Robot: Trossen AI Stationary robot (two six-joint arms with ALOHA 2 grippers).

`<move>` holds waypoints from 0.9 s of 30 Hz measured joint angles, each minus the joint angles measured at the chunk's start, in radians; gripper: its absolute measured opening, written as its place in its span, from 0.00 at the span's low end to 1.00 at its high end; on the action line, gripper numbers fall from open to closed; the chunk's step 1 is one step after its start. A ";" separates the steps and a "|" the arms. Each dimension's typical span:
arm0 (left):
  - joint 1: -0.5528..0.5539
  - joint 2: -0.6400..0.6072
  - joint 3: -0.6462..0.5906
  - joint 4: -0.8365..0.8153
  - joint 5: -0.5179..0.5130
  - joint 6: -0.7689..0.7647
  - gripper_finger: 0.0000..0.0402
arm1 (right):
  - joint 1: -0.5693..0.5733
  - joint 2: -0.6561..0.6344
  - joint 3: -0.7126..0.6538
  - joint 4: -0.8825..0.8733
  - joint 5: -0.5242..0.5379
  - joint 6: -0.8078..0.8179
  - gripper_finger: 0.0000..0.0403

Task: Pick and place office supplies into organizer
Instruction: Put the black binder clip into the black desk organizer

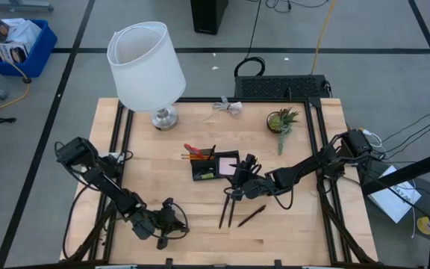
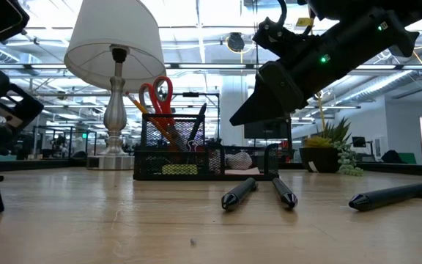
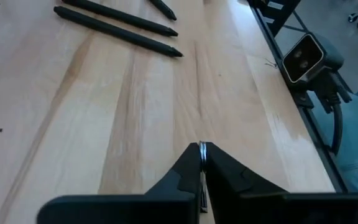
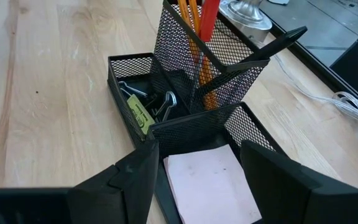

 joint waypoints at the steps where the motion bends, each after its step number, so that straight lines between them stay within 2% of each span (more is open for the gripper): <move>1: 0.005 0.000 0.000 0.000 0.002 0.004 0.05 | 0.000 0.000 0.000 0.000 0.000 0.000 0.55; 5: 0.025 0.000 0.000 0.000 -0.004 0.043 0.08 | 0.000 0.000 0.000 0.000 0.000 0.000 0.55; 11: 0.072 0.000 0.000 0.000 -0.010 0.077 0.02 | 0.000 0.000 0.000 0.000 0.000 0.001 0.55; 17: 0.105 0.000 0.000 0.017 -0.021 0.092 0.06 | 0.000 0.000 0.000 0.000 0.000 0.000 0.55; 22: 0.136 -0.001 0.000 0.049 -0.021 0.150 0.02 | 0.000 0.000 0.000 0.000 0.000 0.000 0.55; 27: 0.171 -0.002 0.000 0.062 -0.021 0.175 0.06 | 0.000 0.000 0.000 0.000 0.000 0.000 0.55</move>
